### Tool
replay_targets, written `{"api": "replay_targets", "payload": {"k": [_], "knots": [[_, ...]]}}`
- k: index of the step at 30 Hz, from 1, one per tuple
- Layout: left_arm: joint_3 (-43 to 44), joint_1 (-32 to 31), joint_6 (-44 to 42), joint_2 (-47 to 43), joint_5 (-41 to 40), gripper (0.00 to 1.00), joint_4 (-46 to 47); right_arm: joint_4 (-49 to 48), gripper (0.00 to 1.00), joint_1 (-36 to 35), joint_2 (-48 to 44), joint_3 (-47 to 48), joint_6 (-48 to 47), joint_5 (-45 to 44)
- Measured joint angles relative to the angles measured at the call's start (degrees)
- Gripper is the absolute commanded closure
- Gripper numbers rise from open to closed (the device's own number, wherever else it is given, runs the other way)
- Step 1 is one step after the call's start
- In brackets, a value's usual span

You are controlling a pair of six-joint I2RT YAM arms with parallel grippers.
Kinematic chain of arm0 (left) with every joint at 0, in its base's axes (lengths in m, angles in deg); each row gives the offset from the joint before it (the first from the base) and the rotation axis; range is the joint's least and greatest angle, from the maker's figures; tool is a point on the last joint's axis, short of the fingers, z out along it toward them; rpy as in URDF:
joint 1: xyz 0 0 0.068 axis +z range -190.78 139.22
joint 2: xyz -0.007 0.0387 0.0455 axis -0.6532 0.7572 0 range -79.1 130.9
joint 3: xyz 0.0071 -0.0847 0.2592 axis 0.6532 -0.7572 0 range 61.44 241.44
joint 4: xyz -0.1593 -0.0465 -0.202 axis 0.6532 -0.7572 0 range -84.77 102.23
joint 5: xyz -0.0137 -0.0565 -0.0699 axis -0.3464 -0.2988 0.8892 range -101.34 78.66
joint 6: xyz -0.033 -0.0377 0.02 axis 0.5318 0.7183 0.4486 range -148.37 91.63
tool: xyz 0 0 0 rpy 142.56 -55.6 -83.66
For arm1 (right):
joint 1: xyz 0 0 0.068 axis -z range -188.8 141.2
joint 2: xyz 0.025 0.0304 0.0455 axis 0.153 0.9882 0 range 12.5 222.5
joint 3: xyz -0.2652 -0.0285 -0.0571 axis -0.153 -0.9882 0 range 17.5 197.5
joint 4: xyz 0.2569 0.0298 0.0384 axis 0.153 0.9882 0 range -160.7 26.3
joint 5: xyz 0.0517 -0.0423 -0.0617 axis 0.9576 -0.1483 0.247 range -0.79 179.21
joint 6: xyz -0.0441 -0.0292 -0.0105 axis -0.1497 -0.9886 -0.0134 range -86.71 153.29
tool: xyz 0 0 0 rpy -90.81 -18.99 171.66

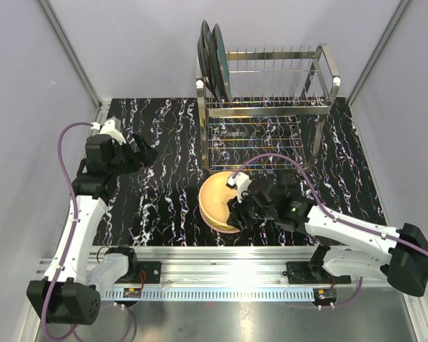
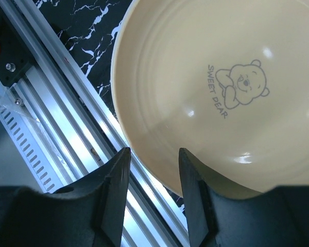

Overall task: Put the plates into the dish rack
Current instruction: Grab a plate with the right arm

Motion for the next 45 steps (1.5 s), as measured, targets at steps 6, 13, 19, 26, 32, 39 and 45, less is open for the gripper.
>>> {"api": "replay_targets", "payload": {"k": [6,13,19,26,32,39,45], "knots": [[0.0,0.2,0.0,0.0,0.4,0.01,0.0,0.0,0.60,-0.4,2.5,0.0,-0.7,0.0],[0.0,0.5,0.1,0.0,0.8,0.01,0.0,0.0,0.56,-0.9,2.8,0.0,-0.7,0.1],[0.0,0.7,0.2,0.0,1.2,0.01,0.0,-0.2,0.51,-1.4,2.8,0.0,-0.8,1.0],[0.0,0.7,0.2,0.0,1.7,0.01,0.1,-1.4,0.53,-1.6,4.4,0.0,-0.8,1.6],[0.0,0.7,0.2,0.0,1.7,0.01,0.2,-2.9,0.72,-2.1,7.7,0.3,-1.0,1.6],[0.0,0.7,0.2,0.0,1.7,0.01,0.2,-3.5,0.76,-3.4,8.0,2.1,-1.4,2.5],[0.0,0.8,0.2,0.0,1.8,0.01,0.3,-3.5,0.69,-3.4,7.9,2.7,-1.1,3.2]]}}
